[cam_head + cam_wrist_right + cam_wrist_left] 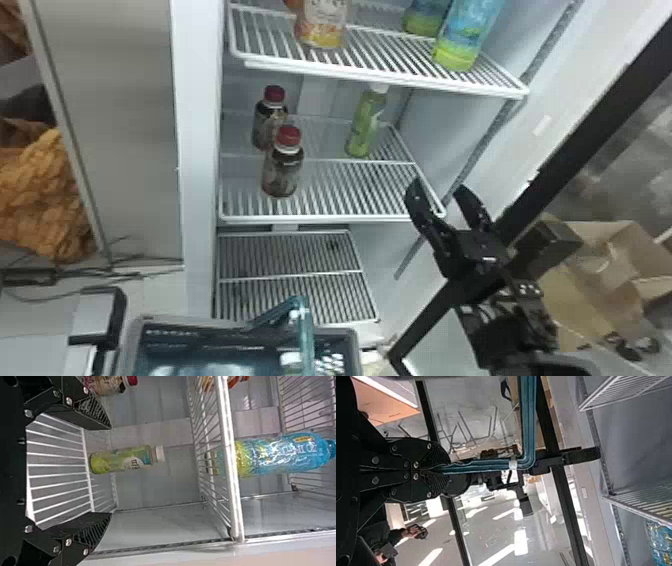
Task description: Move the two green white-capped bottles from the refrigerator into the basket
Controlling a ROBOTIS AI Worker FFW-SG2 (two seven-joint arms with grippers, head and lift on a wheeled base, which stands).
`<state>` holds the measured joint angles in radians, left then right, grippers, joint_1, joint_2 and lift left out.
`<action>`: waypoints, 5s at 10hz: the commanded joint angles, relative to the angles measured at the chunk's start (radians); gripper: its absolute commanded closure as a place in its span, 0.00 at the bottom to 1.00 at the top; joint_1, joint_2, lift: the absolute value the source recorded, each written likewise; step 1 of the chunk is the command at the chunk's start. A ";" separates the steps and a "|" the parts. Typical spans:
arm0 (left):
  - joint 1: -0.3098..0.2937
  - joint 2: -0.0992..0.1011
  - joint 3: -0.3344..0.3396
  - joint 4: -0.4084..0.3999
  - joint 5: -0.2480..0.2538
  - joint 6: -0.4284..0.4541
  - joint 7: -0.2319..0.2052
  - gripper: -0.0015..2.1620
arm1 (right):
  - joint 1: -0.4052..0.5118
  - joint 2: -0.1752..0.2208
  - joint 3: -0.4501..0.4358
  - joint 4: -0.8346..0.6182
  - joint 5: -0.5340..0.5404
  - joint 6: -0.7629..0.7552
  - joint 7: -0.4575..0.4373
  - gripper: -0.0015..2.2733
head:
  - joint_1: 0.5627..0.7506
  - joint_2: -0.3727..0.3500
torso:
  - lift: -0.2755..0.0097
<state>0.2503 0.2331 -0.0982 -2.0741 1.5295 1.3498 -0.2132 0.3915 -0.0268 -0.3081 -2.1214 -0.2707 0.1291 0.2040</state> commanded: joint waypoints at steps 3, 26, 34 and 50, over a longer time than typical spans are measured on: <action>-0.002 0.000 -0.004 -0.001 0.004 0.000 0.000 0.53 | -0.144 -0.022 0.041 0.184 0.021 -0.070 -0.014 0.13 | 0.70 0.03 | 0.04; -0.017 -0.001 -0.012 0.001 0.010 -0.005 0.002 0.53 | -0.662 -0.074 0.194 0.778 0.095 -0.097 -0.083 0.13 | 0.70 0.03 | 0.04; -0.032 -0.003 -0.021 0.014 0.012 -0.010 0.002 0.53 | -0.814 -0.088 0.262 0.952 0.097 -0.114 -0.135 0.13 | 0.70 0.03 | 0.04; -0.037 -0.001 -0.033 0.019 0.016 -0.012 0.002 0.53 | -0.789 -0.107 0.246 0.827 0.105 -0.021 -0.156 0.39 | 0.61 0.03 | 0.04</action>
<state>0.2135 0.2316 -0.1314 -2.0555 1.5455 1.3375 -0.2117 -0.4086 -0.1333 -0.0564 -1.2695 -0.1661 0.0915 0.0476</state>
